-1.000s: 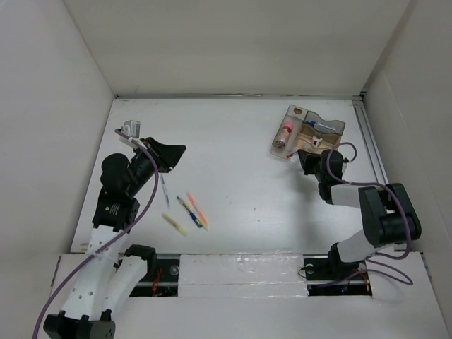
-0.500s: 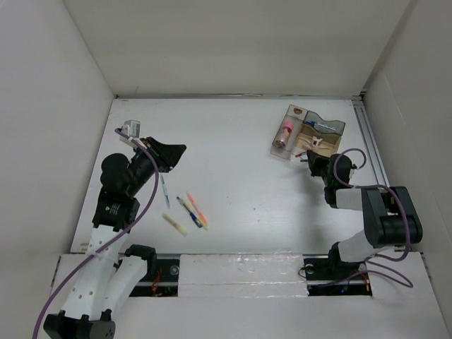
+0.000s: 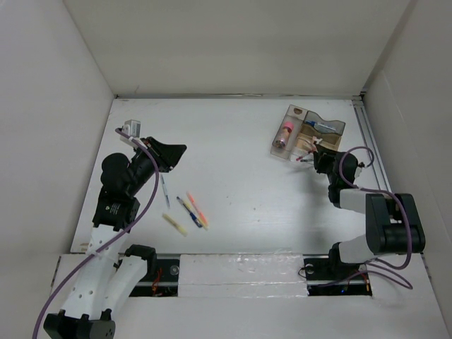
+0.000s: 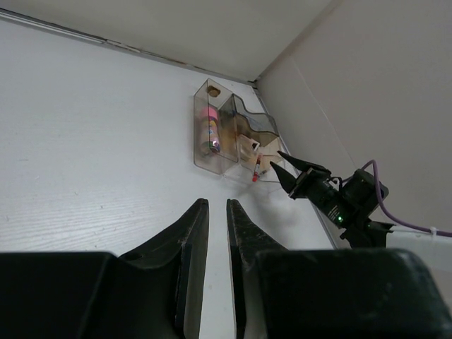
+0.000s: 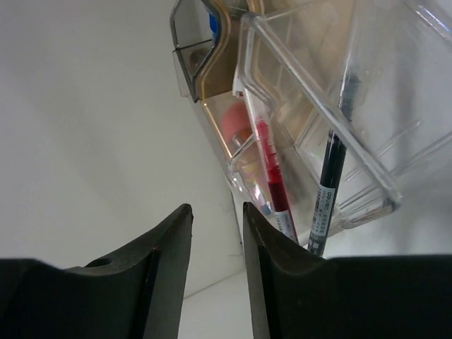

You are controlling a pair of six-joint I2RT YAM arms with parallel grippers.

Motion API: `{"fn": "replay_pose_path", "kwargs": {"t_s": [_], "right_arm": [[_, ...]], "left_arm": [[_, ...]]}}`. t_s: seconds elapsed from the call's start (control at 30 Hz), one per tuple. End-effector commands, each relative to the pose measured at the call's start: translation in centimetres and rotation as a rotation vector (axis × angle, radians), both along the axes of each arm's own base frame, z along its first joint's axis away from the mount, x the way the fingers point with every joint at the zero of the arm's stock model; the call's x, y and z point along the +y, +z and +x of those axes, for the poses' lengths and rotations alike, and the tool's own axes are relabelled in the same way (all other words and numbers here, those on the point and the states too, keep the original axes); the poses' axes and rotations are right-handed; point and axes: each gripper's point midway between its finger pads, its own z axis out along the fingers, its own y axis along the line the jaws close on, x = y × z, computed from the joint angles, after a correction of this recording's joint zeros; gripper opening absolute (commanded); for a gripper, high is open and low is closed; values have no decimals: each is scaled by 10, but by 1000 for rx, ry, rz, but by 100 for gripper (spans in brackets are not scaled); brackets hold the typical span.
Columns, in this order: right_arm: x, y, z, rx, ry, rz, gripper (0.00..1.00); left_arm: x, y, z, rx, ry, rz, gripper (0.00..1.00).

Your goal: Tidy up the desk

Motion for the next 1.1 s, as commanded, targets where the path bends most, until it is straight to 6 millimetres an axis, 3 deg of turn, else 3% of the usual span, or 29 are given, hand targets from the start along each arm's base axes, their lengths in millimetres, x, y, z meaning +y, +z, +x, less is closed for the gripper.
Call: {"fn": "replay_pose_path", "kwargs": {"t_s": [0.0, 0.17, 0.47, 0.5, 0.6, 0.67, 0.73, 0.77, 0.9, 1.03, 1.07], "right_arm": [[0, 6, 8, -31, 16, -18, 41], [3, 16, 13, -84, 40, -37, 49], [6, 71, 1, -171, 98, -266, 44], [6, 74, -3, -175, 93, -269, 42], [1, 97, -14, -206, 78, -331, 21], [11, 117, -21, -241, 141, -393, 1], [12, 133, -23, -271, 163, -476, 0], [22, 132, -28, -248, 217, -552, 0], [20, 124, -32, -189, 257, -651, 0], [24, 117, -42, -166, 311, -717, 0], [24, 114, -45, -141, 328, -732, 0]], "left_arm": [[-2, 12, -1, -51, -21, -14, 13], [-2, 10, 2, -41, -17, -8, 13], [-2, 11, 0, -47, -17, -10, 13], [-2, 10, 1, -43, -15, -11, 13], [-1, 12, 2, -42, -12, -7, 13], [-2, 11, 0, -46, -17, -12, 13], [-2, 10, 0, -43, -17, -11, 13], [-2, 12, 1, -45, -18, -10, 13], [-8, 9, -2, -54, -61, -8, 12], [-16, 5, 0, -42, -101, 21, 0], [-20, 14, -1, -60, -113, 28, 0]]}}
